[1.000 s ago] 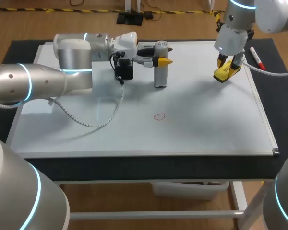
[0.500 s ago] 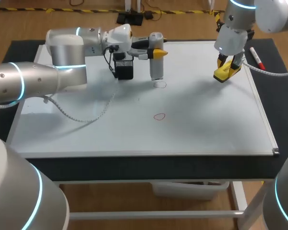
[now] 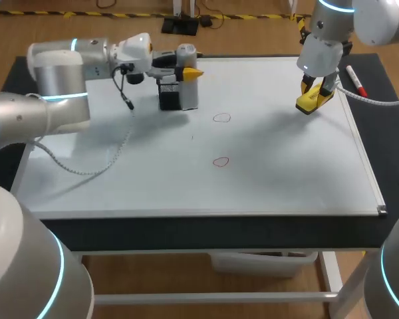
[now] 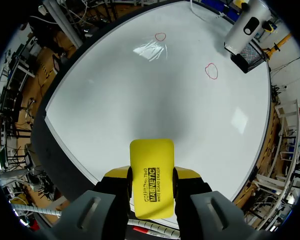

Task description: Pick up the inspection probe, press it on each red-marked spot on the whiteboard one by one, put down the probe, pick up the eraser, and wipe off all the red marks.

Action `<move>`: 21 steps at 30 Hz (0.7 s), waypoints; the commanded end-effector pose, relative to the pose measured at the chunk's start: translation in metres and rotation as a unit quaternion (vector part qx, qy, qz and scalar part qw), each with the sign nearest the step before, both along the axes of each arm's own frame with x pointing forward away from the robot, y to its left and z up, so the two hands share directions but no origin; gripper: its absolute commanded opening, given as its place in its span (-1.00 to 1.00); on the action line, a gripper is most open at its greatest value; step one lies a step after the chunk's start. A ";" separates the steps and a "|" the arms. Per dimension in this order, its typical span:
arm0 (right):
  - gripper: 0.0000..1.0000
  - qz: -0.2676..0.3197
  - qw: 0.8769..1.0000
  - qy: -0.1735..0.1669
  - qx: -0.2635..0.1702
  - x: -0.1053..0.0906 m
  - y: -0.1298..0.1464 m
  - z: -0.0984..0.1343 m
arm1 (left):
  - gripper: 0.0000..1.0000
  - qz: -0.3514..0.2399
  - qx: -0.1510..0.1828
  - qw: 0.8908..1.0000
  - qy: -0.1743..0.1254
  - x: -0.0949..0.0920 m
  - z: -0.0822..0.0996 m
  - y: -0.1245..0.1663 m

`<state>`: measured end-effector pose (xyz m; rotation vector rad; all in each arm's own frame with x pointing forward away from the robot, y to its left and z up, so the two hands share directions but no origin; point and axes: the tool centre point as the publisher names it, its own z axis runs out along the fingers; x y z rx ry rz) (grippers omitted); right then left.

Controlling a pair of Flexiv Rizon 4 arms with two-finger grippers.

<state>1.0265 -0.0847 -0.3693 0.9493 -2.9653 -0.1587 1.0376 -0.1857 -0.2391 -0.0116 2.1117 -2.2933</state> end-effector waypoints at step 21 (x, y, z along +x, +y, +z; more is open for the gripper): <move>-1.00 0.001 1.000 0.001 -0.002 0.001 0.000 0.001 | -1.00 0.079 0.018 0.997 0.004 -0.021 0.002 0.124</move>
